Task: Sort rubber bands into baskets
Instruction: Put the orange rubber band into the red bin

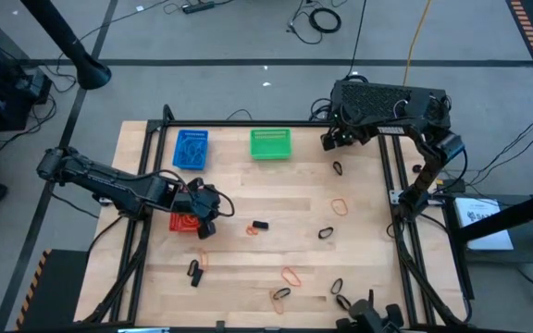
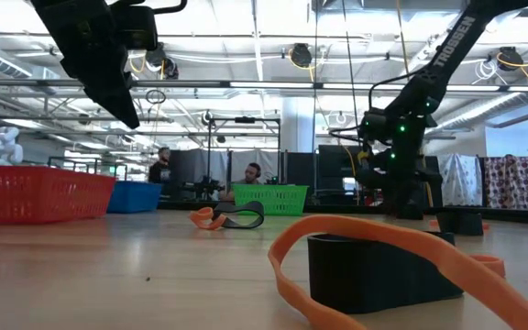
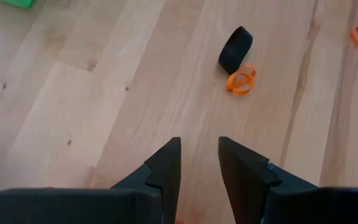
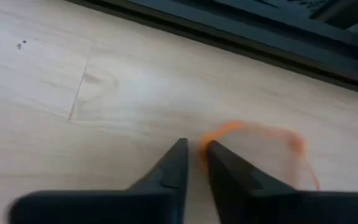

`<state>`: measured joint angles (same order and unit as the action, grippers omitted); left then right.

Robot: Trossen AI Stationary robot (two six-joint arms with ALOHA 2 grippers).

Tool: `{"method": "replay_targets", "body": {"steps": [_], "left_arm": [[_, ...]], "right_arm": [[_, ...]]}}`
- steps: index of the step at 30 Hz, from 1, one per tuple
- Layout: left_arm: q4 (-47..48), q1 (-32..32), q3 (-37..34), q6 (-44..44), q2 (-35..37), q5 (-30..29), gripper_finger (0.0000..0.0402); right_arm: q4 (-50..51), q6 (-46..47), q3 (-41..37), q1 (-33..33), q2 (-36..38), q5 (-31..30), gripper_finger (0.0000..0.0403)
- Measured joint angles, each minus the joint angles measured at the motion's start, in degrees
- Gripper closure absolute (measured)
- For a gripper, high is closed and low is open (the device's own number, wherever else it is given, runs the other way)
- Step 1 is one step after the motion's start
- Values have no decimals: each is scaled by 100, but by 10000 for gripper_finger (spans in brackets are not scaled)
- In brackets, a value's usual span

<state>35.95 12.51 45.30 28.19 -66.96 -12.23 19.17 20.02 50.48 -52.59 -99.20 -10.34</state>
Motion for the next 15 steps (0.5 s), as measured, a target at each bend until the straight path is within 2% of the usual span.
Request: {"method": "replay_targets", "body": {"steps": [3, 7, 15], "left_arm": [[-1, 0, 0, -3, 0, -2, 288], [-4, 0, 0, -129, 0, -7, 288], [-796, 226, -7, -872, 0, -365, 288]], "right_arm": [[73, -107, 2, -93, 12, 65, 393], [141, -180, -10, -104, 159, 31, 400], [279, -381, -15, 227, 1173, 1036, 402]]}}
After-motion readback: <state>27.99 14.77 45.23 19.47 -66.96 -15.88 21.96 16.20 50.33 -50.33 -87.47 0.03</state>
